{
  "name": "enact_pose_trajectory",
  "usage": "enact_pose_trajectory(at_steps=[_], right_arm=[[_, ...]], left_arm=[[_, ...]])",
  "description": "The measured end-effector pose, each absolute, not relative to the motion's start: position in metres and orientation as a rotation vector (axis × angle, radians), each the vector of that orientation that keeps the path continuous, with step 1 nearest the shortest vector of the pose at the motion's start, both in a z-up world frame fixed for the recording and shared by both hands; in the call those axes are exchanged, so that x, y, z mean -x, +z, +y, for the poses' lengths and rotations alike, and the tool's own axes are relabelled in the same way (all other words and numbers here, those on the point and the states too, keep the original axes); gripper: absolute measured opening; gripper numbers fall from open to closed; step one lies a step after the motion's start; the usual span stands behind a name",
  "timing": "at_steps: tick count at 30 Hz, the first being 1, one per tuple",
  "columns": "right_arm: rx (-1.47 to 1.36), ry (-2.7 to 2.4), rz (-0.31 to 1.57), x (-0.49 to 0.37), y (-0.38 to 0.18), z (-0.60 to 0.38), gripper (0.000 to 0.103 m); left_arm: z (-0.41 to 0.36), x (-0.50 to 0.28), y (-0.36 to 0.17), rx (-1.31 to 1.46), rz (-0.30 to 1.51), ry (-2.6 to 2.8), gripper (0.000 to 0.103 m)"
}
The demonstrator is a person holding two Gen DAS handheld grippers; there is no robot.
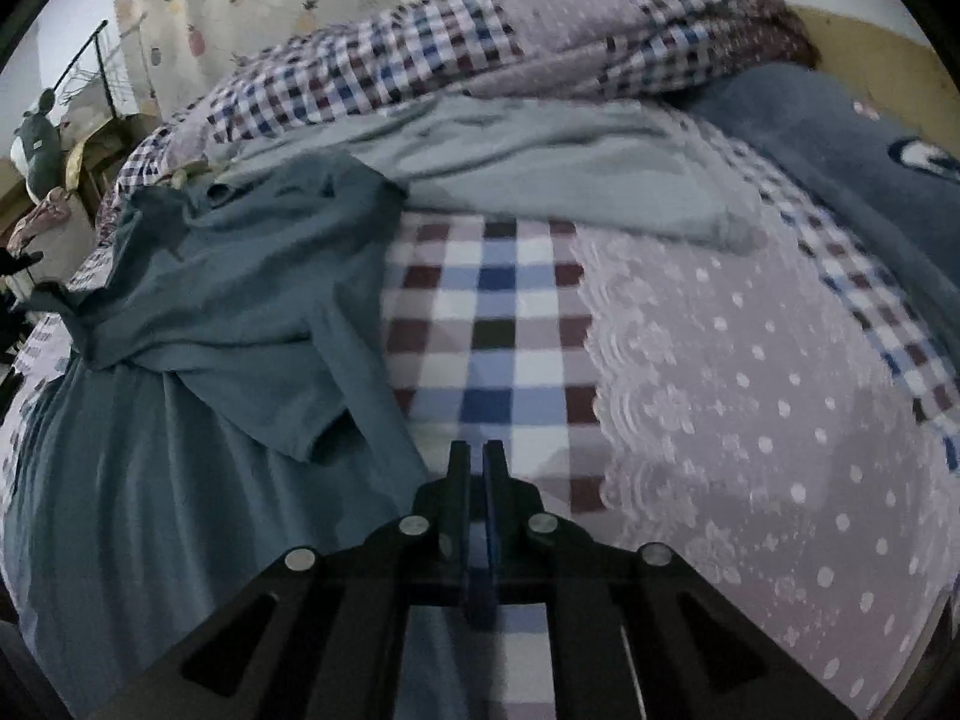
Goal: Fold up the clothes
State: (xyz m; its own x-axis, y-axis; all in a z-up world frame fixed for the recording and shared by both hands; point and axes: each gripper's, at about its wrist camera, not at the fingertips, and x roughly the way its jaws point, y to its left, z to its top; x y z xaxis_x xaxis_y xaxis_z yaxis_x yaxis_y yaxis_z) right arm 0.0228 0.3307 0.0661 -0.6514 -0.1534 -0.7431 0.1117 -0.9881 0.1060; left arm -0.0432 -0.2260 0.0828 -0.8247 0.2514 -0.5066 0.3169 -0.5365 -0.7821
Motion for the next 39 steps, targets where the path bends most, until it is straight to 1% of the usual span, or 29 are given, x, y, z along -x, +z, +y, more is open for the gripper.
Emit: enact_pose_trajectory(at_steps=[1,2,3,4,6,8,11,15,17,18,19,20,21,24,25,26,28,30,32,33,36,39], right_arm=[[-1.215,-2.734,-0.074,-0.023,0.069,0.328,0.009],[-1.174,-2.734,-0.084,-0.024,0.073,0.324,0.011],[-1.141,-2.734,-0.081,-0.024,0.077,0.321,0.02],[-1.109,-2.734,-0.077,-0.025,0.08,0.318,0.033],[-1.027,-2.742,-0.043,-0.029,0.089,0.306,0.047],[-0.973,-2.753,0.031,-0.028,0.093,0.293,0.047],[-0.929,-2.762,0.19,-0.022,0.096,0.268,0.047],[-0.958,-2.718,0.517,0.004,0.08,0.229,0.047],[-0.99,-2.662,0.638,0.015,0.069,0.212,0.046],[-0.999,-2.644,0.689,0.019,0.065,0.206,0.042],[-1.008,-2.625,0.74,0.023,0.06,0.2,0.036],[-1.018,-2.614,0.796,0.027,0.055,0.195,0.031],[-1.036,-2.592,0.844,0.031,0.049,0.191,0.025],[-1.059,-2.539,0.938,0.038,0.036,0.182,0.019],[-1.056,-2.535,0.961,0.04,0.034,0.181,0.01],[-1.052,-2.531,0.983,0.042,0.032,0.18,0.004],[-1.056,-2.622,0.854,0.051,0.045,0.197,0.002],[-1.082,-2.748,0.521,0.066,0.066,0.237,0.001],[-1.086,-2.796,0.325,0.071,0.075,0.265,0.001],[-1.114,-2.823,0.255,0.075,0.076,0.28,0.001],[-1.25,-2.803,0.116,0.085,0.06,0.307,0.001],[-1.419,-2.789,0.144,0.086,0.046,0.323,0.001]], left_arm=[[-0.227,0.041,0.081,-0.925,1.489,-2.575,0.075],[-0.229,0.039,0.081,-0.926,1.493,-2.588,0.078],[-0.232,0.037,0.08,-0.934,1.483,-2.594,0.081],[-0.233,0.035,0.082,-0.941,1.463,-2.599,0.081],[-0.234,0.027,0.085,-0.954,1.411,-2.629,0.082],[-0.231,0.016,0.087,-0.944,1.357,-2.692,0.082],[-0.22,-0.012,0.081,-0.891,1.38,-2.746,0.083],[-0.202,-0.045,0.062,-0.861,1.414,-2.799,0.084],[-0.191,-0.046,0.051,-0.928,1.404,-2.802,0.084],[-0.186,-0.047,0.045,-0.964,1.402,-2.804,0.084],[-0.18,-0.041,0.042,-1.029,1.441,-2.808,0.084],[-0.175,-0.036,0.04,-1.087,1.474,-2.813,0.084],[-0.173,-0.035,0.043,-1.07,1.441,-2.84,0.084],[-0.167,-0.032,0.052,-1.031,1.363,-2.906,0.084],[-0.168,-0.03,0.053,-1.027,1.383,-2.91,0.084],[-0.17,-0.028,0.054,-1.021,1.403,-2.912,0.084],[-0.176,-0.028,0.053,-0.986,1.435,-2.892,0.084],[-0.184,-0.029,0.051,-0.952,1.475,-2.869,0.084],[-0.194,-0.029,0.049,-0.916,1.549,-2.835,0.084],[-0.196,-0.028,0.049,-0.905,1.557,-2.828,0.084],[-0.2,-0.026,0.049,-0.896,1.546,-2.83,0.084],[-0.203,-0.026,0.049,-0.898,1.548,-2.825,0.084]])
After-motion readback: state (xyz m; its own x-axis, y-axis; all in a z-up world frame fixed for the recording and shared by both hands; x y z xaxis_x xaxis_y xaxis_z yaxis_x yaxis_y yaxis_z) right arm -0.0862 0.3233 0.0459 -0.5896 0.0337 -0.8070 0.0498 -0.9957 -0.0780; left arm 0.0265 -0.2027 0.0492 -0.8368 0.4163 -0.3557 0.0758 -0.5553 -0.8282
